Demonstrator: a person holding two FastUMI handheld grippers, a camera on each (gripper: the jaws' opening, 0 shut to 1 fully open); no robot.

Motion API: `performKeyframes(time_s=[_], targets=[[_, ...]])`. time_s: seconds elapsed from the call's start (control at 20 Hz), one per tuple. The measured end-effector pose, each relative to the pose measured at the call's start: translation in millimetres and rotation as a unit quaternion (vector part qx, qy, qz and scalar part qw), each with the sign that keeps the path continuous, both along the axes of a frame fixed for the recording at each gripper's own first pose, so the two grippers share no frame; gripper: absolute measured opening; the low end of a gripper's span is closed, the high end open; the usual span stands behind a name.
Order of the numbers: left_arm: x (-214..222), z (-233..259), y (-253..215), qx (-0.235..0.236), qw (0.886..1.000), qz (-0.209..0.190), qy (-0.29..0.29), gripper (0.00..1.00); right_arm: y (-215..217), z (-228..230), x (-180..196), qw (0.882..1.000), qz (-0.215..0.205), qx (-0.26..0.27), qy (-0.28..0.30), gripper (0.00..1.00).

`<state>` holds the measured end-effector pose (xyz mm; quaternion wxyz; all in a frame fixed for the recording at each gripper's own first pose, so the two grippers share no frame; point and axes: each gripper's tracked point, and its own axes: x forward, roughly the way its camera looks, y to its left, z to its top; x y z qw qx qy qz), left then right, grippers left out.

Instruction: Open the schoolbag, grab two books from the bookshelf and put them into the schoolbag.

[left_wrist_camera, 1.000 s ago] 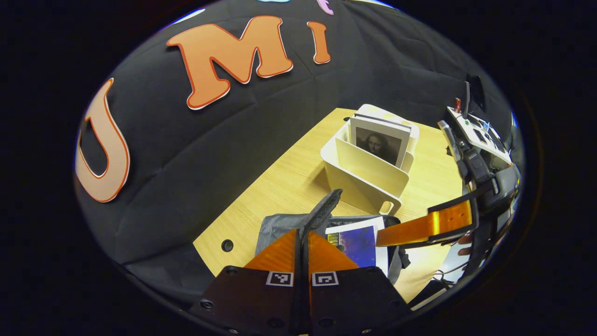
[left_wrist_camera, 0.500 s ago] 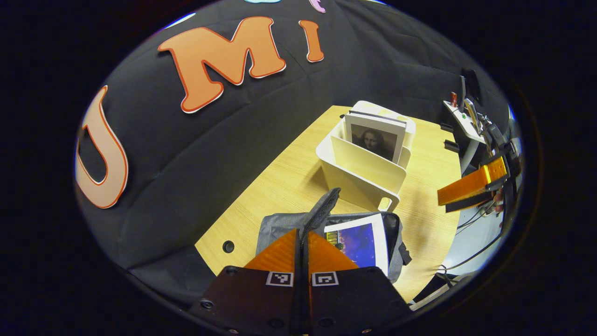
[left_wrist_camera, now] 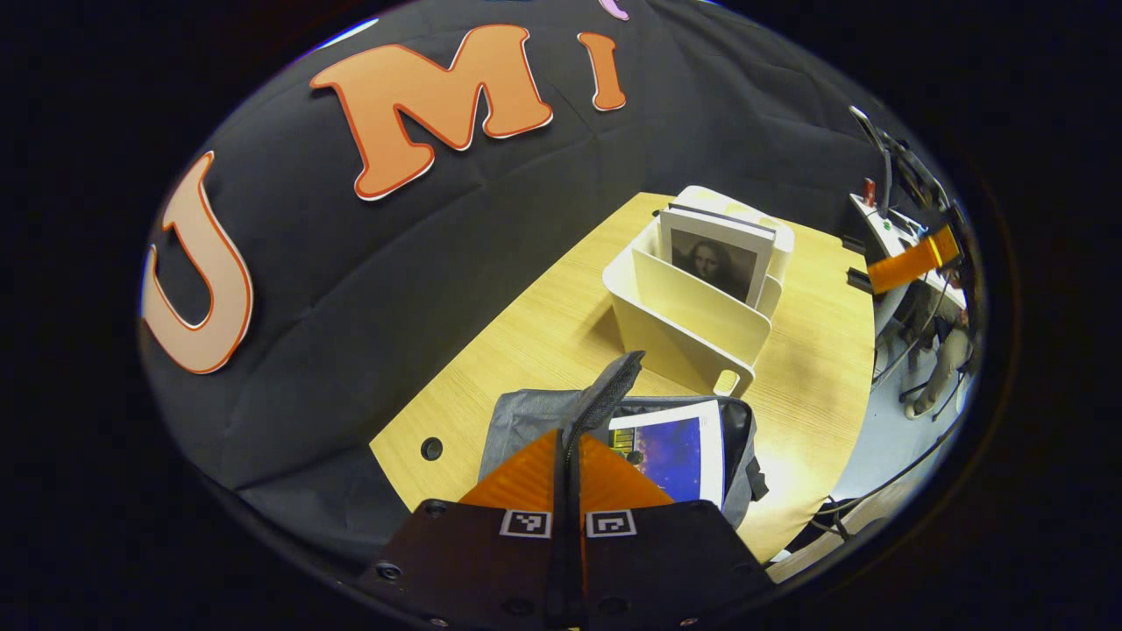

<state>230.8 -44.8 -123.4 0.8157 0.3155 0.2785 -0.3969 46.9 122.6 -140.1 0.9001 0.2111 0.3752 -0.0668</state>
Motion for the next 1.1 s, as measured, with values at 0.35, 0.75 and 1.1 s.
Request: performKeyframes(time_s=[0.35, 0.75, 1.1], targets=[[1, 2, 7, 0.007, 1.000, 0.027, -0.004, 0.07, -16, 51, 88, 0.991, 0.086, -0.098, 0.010, 0.99], [5, 1, 11, 0.015, 0.999, 0.046, 0.001, 0.00, -9, 3, 185, 0.976, 0.131, -0.141, 0.097, 0.99], [10, 0, 12, 0.020, 0.998, 0.056, 0.005, 0.01, -6, -43, 211, 0.963, 0.145, -0.159, 0.161, 0.81]])
